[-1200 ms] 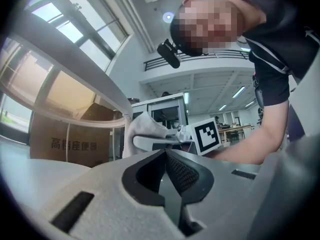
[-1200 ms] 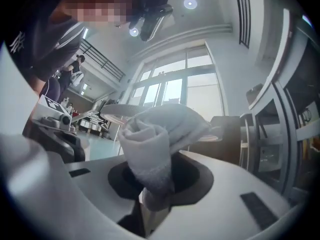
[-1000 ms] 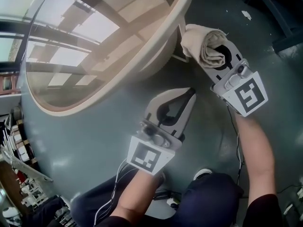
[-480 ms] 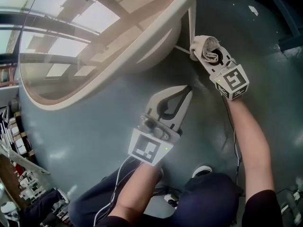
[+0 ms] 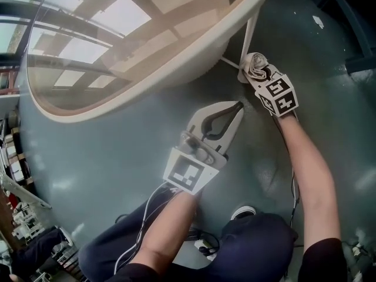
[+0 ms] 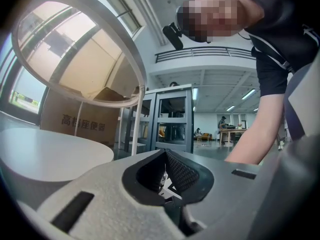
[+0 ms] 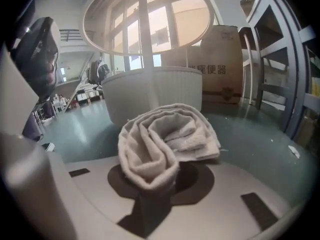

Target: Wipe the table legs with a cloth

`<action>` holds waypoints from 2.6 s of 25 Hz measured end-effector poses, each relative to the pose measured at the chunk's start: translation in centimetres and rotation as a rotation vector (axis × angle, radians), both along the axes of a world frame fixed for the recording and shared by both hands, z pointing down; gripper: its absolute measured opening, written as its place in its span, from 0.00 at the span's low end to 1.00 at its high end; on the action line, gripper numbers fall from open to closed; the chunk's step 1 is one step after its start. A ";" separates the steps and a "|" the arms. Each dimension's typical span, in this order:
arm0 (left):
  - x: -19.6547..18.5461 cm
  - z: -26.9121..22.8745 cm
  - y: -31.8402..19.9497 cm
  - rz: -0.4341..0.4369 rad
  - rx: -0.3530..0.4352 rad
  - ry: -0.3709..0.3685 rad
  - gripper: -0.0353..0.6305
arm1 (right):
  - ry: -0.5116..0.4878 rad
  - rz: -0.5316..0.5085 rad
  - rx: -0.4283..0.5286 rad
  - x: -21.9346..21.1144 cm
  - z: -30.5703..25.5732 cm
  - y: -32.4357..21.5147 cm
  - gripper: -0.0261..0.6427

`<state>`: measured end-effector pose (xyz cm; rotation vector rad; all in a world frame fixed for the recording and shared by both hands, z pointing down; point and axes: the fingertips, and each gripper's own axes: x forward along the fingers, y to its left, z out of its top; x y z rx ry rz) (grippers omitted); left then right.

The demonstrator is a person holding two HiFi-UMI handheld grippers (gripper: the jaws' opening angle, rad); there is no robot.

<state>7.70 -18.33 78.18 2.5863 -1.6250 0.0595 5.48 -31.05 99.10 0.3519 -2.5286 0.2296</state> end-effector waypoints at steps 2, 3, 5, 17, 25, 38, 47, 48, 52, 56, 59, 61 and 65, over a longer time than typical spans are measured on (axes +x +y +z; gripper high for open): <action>-0.6 -0.1 0.0 -0.026 -0.010 0.011 0.06 | 0.010 -0.004 0.001 0.4 -2.1 0.5 0.17; -1.2 -0.3 0.1 -0.044 -0.016 0.023 0.06 | -0.017 -0.009 0.010 0.4 -4.1 1.1 0.17; -2.7 -0.9 0.2 -0.080 -0.025 0.052 0.06 | -0.098 -0.024 0.058 0.1 -9.5 2.3 0.17; -6.3 -3.5 -0.5 -0.196 0.059 0.104 0.06 | -0.355 -0.082 0.645 -4.5 -33.9 4.9 0.17; -5.9 -2.5 0.6 -0.168 0.033 0.051 0.06 | -0.328 -0.026 0.538 -5.2 -27.6 3.5 0.16; -3.6 -4.0 2.2 -0.192 0.139 0.025 0.06 | -0.317 0.096 0.251 -2.8 -14.8 2.3 0.16; -2.2 -8.0 4.3 -0.194 0.215 0.036 0.06 | -0.356 0.114 0.260 -3.0 -13.3 2.7 0.16; -2.1 -8.1 4.3 -0.193 0.217 0.033 0.06 | -0.360 0.117 0.257 -3.1 -13.2 2.6 0.16; -2.0 -8.2 4.2 -0.197 0.219 0.031 0.06 | -0.368 0.129 0.232 -3.0 -12.4 2.5 0.16; -1.9 -7.9 3.6 -0.193 0.215 0.024 0.06 | -0.320 0.109 0.211 -2.8 -9.7 2.4 0.16; -1.8 -8.2 3.3 -0.192 0.222 0.027 0.06 | -0.191 0.107 0.130 -1.9 -4.4 2.3 0.16; -1.5 -8.3 3.4 -0.175 0.221 0.021 0.06 | -0.133 0.108 0.090 -1.2 -2.3 2.4 0.16; -1.7 -8.4 3.4 -0.167 0.217 0.016 0.06 | -0.211 0.096 0.118 0.2 -6.8 1.8 0.16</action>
